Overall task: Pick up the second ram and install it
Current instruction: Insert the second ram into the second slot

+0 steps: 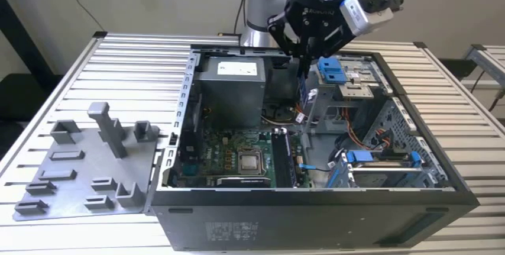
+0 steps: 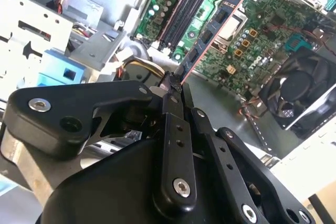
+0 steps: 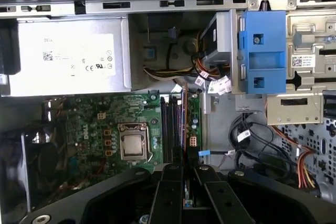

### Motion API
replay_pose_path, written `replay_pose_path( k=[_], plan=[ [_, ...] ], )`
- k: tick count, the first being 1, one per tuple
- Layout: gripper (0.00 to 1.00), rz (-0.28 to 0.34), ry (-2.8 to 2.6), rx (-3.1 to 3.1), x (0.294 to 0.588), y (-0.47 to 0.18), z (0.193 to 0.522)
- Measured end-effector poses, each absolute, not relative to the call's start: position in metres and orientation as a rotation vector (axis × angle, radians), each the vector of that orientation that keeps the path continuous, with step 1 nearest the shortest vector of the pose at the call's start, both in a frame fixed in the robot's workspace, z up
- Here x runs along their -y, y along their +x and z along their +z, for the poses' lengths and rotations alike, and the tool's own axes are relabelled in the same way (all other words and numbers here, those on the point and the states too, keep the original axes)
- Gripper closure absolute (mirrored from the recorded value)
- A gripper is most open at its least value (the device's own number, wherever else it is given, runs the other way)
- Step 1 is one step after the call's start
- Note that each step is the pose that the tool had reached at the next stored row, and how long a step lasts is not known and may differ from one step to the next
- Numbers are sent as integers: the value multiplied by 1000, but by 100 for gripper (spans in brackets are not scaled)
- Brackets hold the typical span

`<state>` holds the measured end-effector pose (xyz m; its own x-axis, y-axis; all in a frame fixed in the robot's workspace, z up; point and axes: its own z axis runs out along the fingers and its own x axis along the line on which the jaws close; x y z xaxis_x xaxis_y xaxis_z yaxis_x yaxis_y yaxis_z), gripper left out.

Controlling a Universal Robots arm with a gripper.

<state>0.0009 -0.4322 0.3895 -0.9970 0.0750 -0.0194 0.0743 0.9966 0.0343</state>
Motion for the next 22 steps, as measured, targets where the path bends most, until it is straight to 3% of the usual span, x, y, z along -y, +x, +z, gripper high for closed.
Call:
replay_pose_path(
  k=[22],
  plan=[
    [86,52,116,-3119,435,3,353]
  ],
)
